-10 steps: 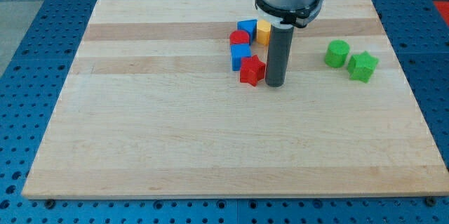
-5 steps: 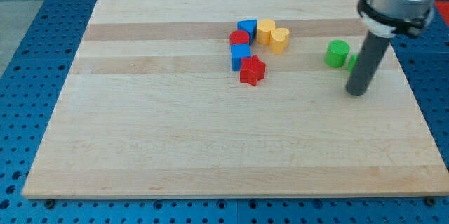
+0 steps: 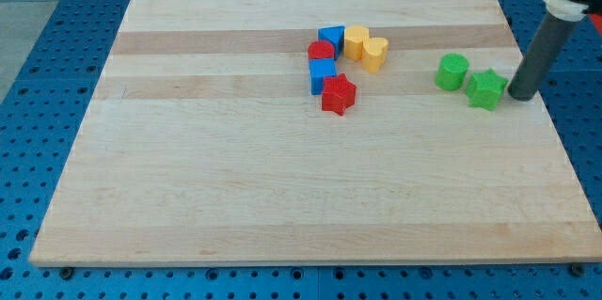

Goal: Add the green star into the group of blocks

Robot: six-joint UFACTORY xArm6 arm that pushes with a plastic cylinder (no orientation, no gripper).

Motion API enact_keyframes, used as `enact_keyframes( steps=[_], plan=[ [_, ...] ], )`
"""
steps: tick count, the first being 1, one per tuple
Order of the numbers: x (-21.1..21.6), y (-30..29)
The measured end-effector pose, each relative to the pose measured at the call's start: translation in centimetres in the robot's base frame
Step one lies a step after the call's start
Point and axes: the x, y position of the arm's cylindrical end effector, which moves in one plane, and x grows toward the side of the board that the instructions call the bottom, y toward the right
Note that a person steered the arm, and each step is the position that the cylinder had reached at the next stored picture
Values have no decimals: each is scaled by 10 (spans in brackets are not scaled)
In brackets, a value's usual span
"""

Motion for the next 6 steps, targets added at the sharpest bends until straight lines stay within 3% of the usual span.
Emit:
enact_keyframes(
  steps=[3, 6],
  plan=[
    [13, -53],
    [0, -25]
  ],
)
